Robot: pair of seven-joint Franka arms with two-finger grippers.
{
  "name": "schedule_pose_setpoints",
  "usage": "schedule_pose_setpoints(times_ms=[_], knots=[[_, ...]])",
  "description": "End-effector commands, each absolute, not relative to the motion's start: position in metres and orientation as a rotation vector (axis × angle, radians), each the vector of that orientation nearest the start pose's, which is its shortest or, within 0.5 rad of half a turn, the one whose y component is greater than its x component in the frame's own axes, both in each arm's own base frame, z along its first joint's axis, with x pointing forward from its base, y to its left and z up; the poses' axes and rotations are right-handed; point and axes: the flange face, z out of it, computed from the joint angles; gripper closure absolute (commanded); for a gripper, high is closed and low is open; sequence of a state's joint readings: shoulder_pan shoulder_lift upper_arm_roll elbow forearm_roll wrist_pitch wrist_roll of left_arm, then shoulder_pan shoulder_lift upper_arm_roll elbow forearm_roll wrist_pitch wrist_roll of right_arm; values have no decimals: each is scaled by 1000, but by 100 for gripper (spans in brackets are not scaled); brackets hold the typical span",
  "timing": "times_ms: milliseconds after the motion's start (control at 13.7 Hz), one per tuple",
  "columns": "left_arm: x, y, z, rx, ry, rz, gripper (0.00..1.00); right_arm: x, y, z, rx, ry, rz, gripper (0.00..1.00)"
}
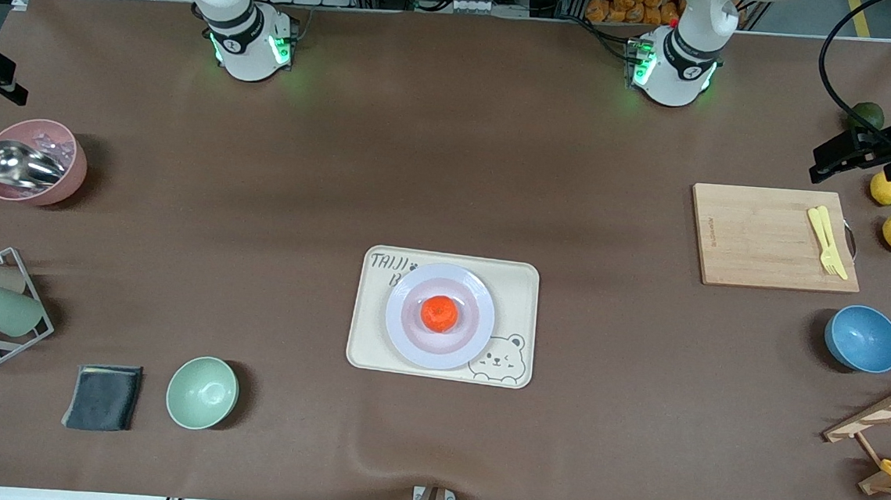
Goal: Place orange and plate with both arms
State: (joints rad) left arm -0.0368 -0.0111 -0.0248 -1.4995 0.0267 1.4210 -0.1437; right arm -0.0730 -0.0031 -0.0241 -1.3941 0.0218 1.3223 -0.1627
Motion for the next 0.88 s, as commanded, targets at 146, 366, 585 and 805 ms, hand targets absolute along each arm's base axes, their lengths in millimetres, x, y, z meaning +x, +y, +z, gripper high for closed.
schedule_pose_setpoints(times_ms=[146,366,585,805], knots=[[534,-28,657,-3087,-92,76,0,521,-46,691,-3129,-87,107,0],[534,-27,657,-3089,-94,76,0,522,-45,692,-3128,-92,102,0],[534,-28,658,-3093,-96,75,0,522,-43,692,-3118,-96,95,0],[534,-28,658,-3096,-98,75,0,521,-45,693,-3121,-95,98,0]])
